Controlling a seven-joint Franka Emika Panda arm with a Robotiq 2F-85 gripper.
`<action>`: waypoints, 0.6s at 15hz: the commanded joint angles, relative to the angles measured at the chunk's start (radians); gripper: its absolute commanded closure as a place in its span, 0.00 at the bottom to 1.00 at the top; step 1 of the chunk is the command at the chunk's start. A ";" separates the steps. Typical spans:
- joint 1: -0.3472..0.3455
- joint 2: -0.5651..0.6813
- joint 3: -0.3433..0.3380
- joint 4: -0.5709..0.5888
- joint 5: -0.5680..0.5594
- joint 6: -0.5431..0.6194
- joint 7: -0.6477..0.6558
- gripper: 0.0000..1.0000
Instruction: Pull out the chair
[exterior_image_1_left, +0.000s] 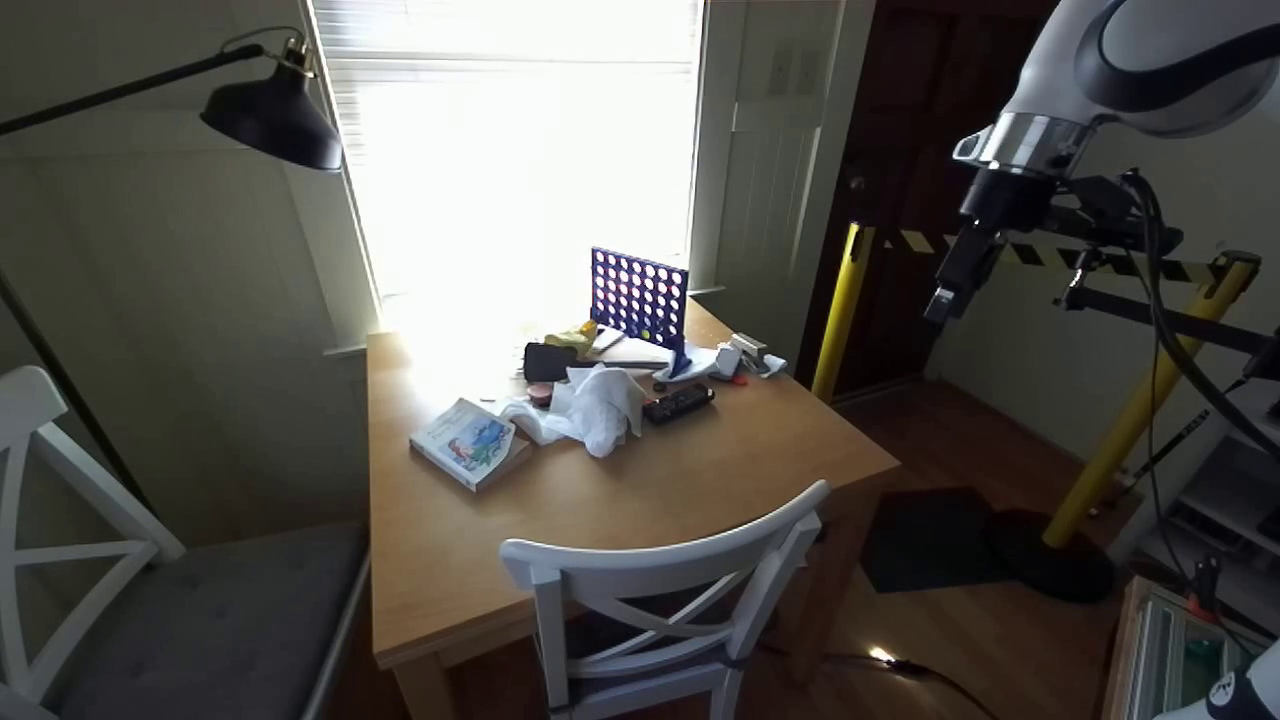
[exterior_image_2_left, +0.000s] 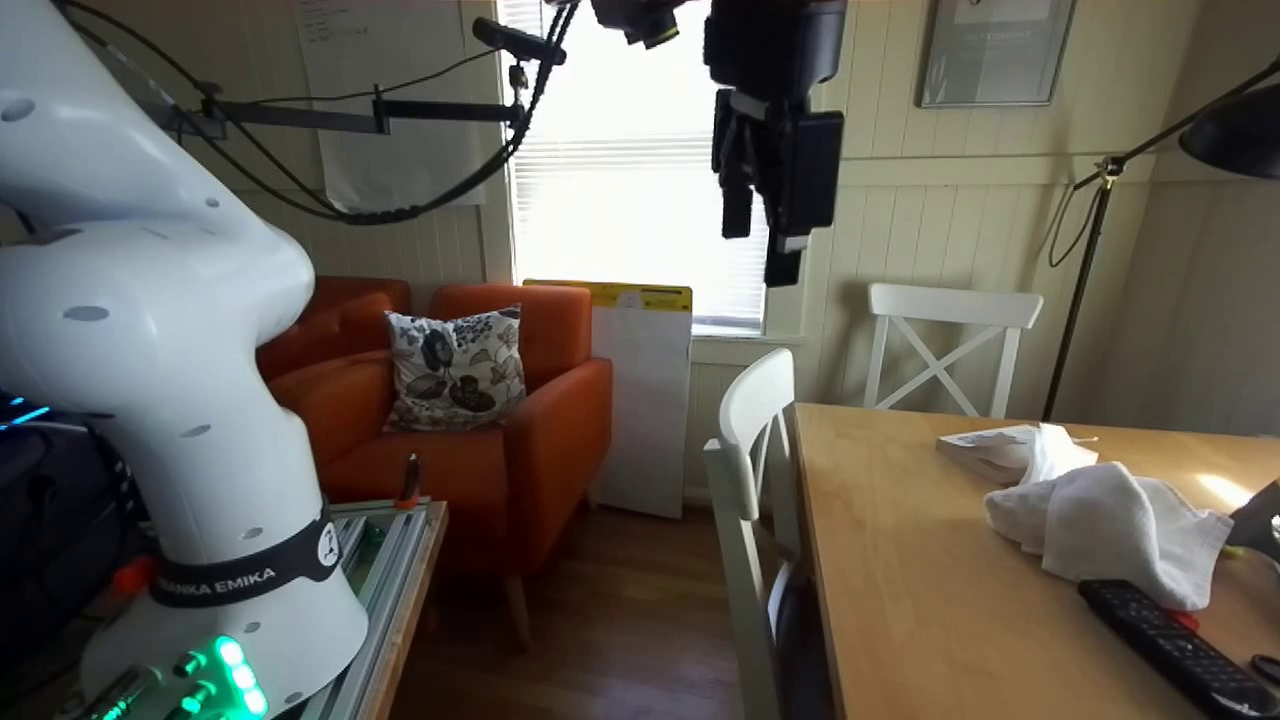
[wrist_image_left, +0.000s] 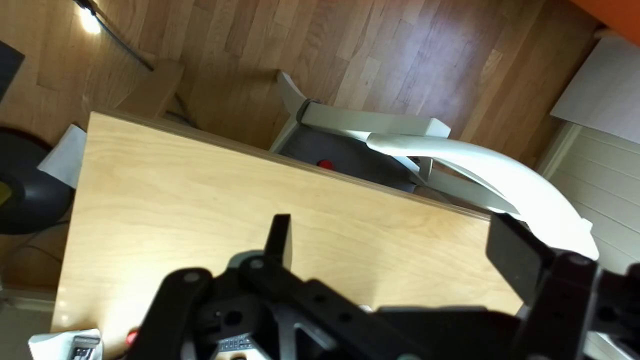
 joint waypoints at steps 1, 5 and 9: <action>-0.031 0.005 0.025 0.003 0.013 -0.005 -0.012 0.00; -0.031 0.005 0.025 0.003 0.013 -0.005 -0.012 0.00; 0.008 -0.034 0.078 -0.032 -0.034 -0.003 -0.110 0.00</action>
